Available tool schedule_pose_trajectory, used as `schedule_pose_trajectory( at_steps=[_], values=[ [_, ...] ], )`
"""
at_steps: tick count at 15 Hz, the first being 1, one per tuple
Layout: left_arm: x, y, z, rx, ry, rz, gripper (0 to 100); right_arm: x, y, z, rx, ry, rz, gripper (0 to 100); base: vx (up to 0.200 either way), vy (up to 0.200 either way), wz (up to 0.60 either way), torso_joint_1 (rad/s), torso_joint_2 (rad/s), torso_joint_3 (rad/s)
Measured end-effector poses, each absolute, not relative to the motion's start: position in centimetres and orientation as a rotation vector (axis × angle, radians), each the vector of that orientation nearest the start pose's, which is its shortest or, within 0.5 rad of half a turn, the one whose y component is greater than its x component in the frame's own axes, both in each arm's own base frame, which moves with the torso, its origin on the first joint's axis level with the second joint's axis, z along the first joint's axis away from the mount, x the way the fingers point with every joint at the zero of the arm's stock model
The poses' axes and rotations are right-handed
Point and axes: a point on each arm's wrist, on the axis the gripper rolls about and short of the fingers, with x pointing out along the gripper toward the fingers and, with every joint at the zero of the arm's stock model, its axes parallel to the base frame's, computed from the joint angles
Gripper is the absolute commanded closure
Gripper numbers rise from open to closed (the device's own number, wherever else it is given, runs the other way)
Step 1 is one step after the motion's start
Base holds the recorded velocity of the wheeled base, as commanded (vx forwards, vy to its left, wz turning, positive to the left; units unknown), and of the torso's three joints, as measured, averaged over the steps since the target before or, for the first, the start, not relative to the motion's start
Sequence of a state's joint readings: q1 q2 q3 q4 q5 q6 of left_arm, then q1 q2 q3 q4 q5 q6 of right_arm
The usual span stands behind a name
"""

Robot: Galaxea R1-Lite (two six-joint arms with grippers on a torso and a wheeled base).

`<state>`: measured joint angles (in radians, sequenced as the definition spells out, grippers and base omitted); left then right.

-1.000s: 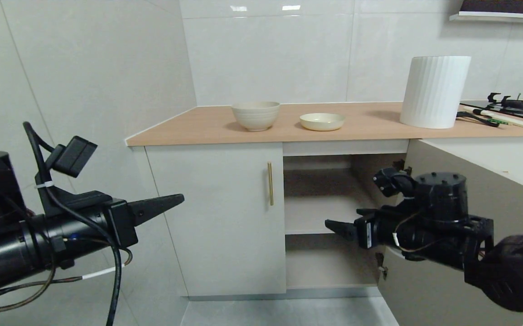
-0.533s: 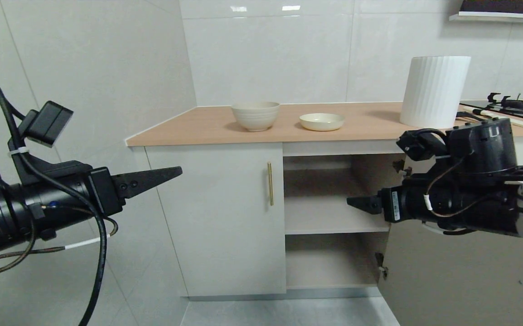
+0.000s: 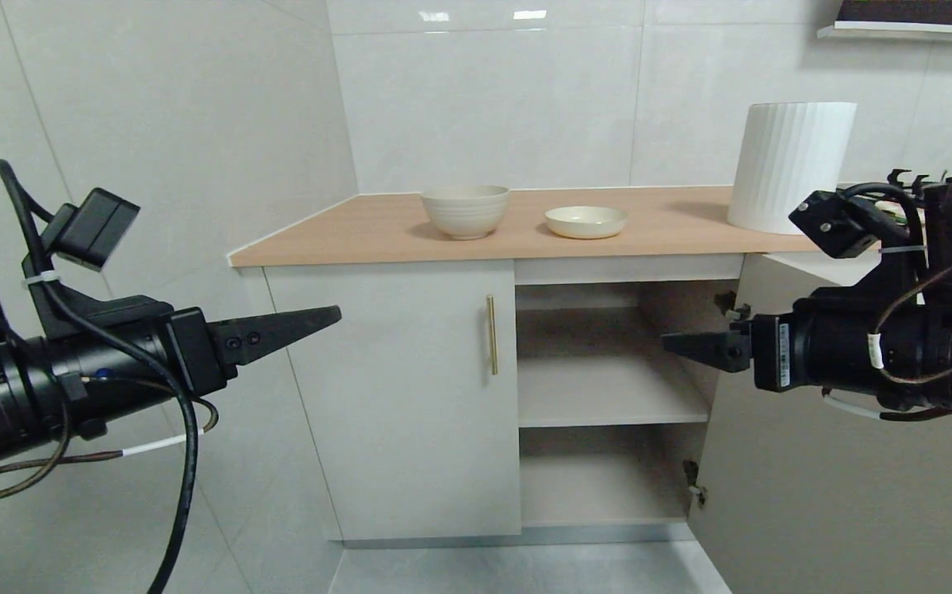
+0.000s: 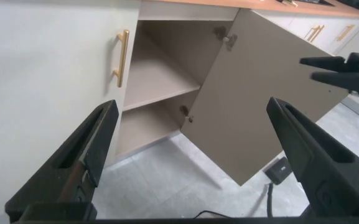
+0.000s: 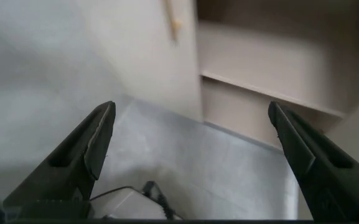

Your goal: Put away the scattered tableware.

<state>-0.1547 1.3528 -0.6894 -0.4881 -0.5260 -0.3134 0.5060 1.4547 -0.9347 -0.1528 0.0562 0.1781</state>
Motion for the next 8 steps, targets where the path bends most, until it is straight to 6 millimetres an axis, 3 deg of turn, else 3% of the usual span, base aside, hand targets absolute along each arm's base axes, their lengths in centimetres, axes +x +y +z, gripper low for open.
schedule_pose_trajectory(
  at_steps=[1,8],
  values=[
    [21.3,-4.5,22.8,-0.333,0.280,-0.647,0,21.6,12.1,24.3,0.125,0.408,0.524,0,0.000,0.000,0.00,0.000,0.00,0.000],
    [21.3,-4.5,22.7,-0.333,0.287,-0.647,0,20.8,11.8,25.5,0.197,0.376,0.580,0,0.200,0.000,0.00,0.003,0.00,0.005]
  ],
)
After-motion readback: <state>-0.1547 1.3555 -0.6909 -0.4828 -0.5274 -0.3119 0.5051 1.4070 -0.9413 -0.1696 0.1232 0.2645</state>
